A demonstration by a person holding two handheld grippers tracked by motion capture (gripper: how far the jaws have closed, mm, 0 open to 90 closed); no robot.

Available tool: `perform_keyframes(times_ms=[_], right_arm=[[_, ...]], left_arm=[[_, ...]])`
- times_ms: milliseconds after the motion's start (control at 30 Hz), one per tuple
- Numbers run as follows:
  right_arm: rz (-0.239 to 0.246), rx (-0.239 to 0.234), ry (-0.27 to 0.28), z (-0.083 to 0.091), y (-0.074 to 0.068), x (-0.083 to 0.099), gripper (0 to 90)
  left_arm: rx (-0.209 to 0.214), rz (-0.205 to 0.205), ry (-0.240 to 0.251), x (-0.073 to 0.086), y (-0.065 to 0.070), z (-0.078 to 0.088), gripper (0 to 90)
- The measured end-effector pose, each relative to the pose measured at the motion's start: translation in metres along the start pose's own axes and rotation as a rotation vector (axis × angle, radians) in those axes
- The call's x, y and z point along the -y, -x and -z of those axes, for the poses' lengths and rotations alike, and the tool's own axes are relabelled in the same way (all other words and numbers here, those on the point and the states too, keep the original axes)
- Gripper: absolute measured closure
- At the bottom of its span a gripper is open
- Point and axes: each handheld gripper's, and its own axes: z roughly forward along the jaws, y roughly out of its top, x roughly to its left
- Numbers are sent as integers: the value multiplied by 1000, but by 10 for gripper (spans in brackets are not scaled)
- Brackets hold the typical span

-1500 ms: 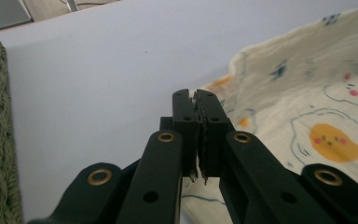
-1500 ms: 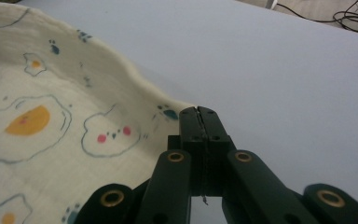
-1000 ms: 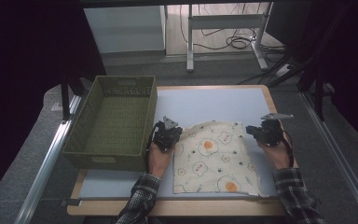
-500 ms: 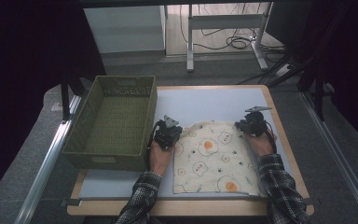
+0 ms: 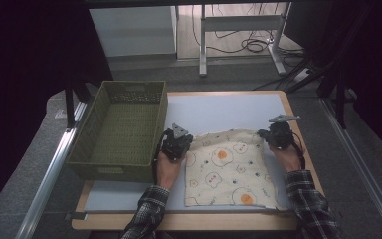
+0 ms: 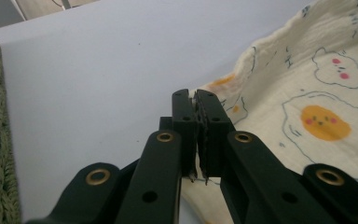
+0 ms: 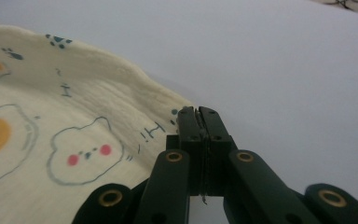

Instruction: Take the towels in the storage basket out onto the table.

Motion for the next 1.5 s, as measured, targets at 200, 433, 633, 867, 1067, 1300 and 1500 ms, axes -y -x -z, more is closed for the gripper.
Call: perform_keyframes(times_ms=[200, 433, 633, 867, 1067, 1300, 1500], right_arm=[[33, -24, 28, 30, -6, 8, 892], [55, -47, 34, 55, -16, 27, 892], [55, -68, 39, 71, -23, 41, 892], [54, -97, 43, 90, -34, 57, 892], [68, -110, 44, 107, -45, 70, 892], [76, -129, 29, 118, -56, 87, 892], [71, -141, 16, 124, -61, 103, 891]], left_arm=[[15, -30, 17, 4, 12, 13, 871], [30, -55, 33, 14, 25, 29, 871], [48, -55, 42, 22, 30, 40, 871], [78, -46, 59, 34, 34, 56, 871], [111, -43, 67, 48, 38, 66, 871], [143, -50, 68, 63, 43, 77, 870], [162, -65, 69, 75, 51, 83, 869]])
